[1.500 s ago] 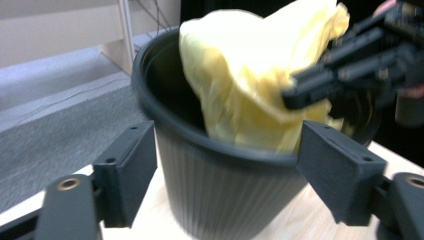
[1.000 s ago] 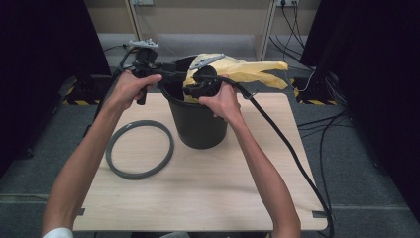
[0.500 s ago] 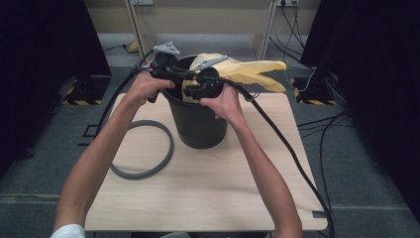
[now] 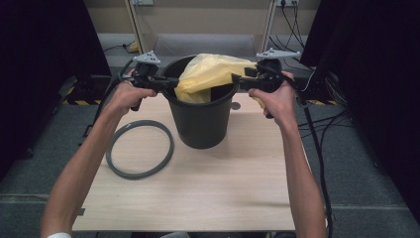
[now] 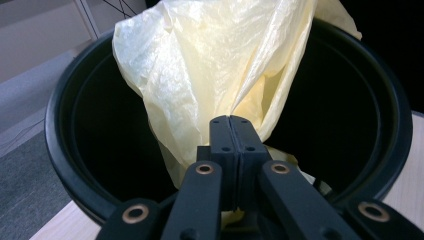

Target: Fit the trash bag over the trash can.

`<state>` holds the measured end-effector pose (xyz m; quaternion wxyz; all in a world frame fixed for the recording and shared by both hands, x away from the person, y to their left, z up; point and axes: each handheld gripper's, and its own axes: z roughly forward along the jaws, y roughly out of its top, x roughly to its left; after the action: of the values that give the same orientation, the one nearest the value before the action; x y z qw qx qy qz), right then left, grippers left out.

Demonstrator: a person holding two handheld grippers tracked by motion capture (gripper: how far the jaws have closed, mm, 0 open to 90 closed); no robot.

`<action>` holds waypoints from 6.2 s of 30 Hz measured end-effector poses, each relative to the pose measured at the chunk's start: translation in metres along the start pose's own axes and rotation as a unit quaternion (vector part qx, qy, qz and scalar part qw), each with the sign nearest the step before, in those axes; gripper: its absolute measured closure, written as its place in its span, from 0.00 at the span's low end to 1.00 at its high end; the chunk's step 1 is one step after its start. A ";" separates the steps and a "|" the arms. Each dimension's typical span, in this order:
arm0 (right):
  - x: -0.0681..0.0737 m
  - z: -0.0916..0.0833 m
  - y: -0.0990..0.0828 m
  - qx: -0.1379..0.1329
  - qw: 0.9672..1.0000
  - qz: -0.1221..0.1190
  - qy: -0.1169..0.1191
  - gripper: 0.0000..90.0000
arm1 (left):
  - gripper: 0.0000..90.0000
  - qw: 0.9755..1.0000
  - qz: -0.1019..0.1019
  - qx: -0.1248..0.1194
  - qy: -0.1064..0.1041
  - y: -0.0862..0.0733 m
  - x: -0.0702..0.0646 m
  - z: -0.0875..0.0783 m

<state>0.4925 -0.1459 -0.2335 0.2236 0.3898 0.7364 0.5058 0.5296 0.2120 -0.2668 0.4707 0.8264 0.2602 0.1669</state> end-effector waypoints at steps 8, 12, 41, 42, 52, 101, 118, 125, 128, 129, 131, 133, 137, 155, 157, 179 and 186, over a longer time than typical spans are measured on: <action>-0.024 -0.007 0.002 -0.011 0.998 0.034 -0.053 0.32 | 0.97 1.000 0.005 0.006 -0.002 -0.002 -0.004 0.001; -0.031 -0.007 0.006 -0.015 0.996 0.061 -0.064 0.28 | 0.95 1.000 0.021 0.016 -0.001 -0.001 -0.007 0.001; -0.019 0.036 -0.020 0.058 0.998 0.017 -0.024 0.56 | 1.00 0.997 0.066 0.036 -0.018 0.053 -0.026 0.040; -0.019 0.036 -0.020 0.055 0.998 0.015 -0.025 0.59 | 1.00 0.997 0.063 0.032 -0.014 0.049 -0.022 0.033; -0.014 0.047 -0.006 0.039 0.999 -0.025 -0.018 0.93 | 0.99 1.000 0.008 0.023 -0.010 0.000 0.003 -0.001; -0.045 -0.005 -0.014 0.023 0.997 0.041 -0.056 0.40 | 0.99 0.996 0.020 0.058 0.059 0.029 0.016 0.026; -0.066 0.053 0.002 0.026 0.998 0.052 0.002 0.93 | 0.94 0.996 0.027 0.073 0.038 0.013 0.015 0.018; -0.023 0.066 0.048 0.036 0.999 -0.008 0.009 0.97 | 0.62 0.998 0.039 0.038 -0.008 0.017 0.003 -0.001; -0.001 0.083 0.053 0.060 0.998 -0.031 0.016 0.97 | 0.52 0.999 0.042 0.011 -0.016 0.027 -0.008 -0.014; 0.004 0.089 0.052 0.066 0.997 -0.036 0.020 0.97 | 0.49 0.999 0.043 0.001 -0.018 0.031 -0.011 -0.017; 0.012 0.097 0.050 0.075 0.996 -0.041 0.028 0.97 | 0.46 0.999 0.034 -0.026 -0.025 0.040 -0.017 -0.022; 0.019 0.105 0.046 0.086 0.995 -0.046 0.034 0.97 | 0.44 0.998 0.016 -0.051 -0.032 0.048 -0.021 -0.022; 0.025 0.113 0.039 0.107 0.992 -0.061 0.039 0.97 | 0.42 0.999 -0.002 -0.044 -0.001 0.058 -0.022 -0.010; 0.042 0.106 0.031 0.118 0.987 -0.084 0.063 0.97 | 0.50 0.995 -0.058 -0.076 -0.038 0.065 -0.012 0.024; 0.043 0.104 0.028 0.116 0.987 -0.084 0.067 0.96 | 0.46 0.994 -0.069 -0.074 -0.033 0.066 -0.011 0.021; 0.052 0.090 0.013 0.093 0.988 -0.094 0.085 0.95 | 0.93 0.997 -0.039 -0.064 0.019 0.065 -0.013 0.020; 0.036 0.050 0.007 0.060 0.990 -0.097 0.081 0.96 | 0.98 0.995 -0.053 -0.051 0.069 0.038 0.020 -0.008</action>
<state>0.5097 -0.0870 -0.2439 0.1868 0.2872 0.8155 0.4664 0.5515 0.2130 -0.2291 0.5014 0.7729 0.3262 0.2117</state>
